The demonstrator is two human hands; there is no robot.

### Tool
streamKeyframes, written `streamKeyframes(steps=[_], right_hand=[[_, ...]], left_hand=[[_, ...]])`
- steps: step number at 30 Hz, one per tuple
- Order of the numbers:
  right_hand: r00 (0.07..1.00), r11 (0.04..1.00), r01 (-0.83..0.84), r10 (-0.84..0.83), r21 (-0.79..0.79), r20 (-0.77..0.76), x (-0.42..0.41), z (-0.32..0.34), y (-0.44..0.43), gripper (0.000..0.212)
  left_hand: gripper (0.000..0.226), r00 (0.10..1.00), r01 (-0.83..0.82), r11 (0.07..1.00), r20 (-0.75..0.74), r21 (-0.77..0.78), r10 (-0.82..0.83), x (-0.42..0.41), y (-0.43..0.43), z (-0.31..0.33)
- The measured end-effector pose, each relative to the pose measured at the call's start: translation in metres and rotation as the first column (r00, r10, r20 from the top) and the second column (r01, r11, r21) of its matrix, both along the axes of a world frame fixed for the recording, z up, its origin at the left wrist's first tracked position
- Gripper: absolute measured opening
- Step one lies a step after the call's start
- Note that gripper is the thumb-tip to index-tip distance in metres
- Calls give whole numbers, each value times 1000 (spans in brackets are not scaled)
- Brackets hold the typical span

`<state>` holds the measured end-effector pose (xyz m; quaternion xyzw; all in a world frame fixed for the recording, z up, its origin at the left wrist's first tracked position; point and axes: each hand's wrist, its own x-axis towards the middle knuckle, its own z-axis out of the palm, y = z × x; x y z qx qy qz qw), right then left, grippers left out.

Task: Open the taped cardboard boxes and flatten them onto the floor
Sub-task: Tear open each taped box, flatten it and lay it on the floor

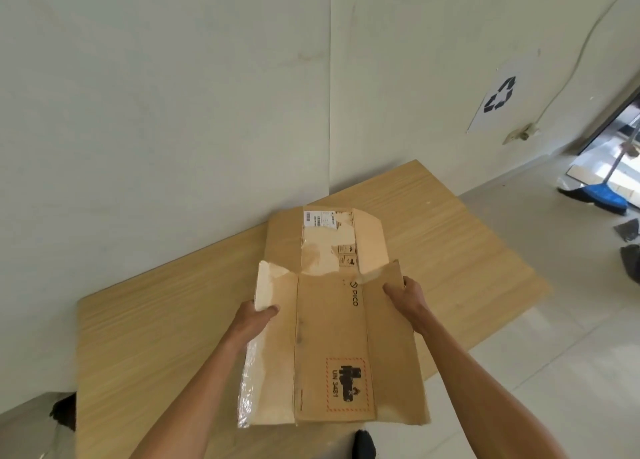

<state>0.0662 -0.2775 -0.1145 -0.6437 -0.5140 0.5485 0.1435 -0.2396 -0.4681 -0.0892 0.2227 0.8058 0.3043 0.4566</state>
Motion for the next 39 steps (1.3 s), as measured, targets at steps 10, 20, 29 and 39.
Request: streamKeyframes(steps=[10,20,29,39], right_hand=[[946,980,-188,198,-65,255,47,-61,64,73],[981,963,-192,196,-186,3,29,-71,115,64],[940,926,-341,336,162,59,2,-21,103,36],[949,892,-298,314,339,7,44,70,171,36]], left_hand=[[69,974,-79,989,-222,-125,50,66,3,-44],[72,974,-197,968,-143,-157,175,74,-17,-76],[28,954,-254,965,-145,63,261,100,-2,-48],[25,972,-232,953,-1,194,237,125,65,-21]])
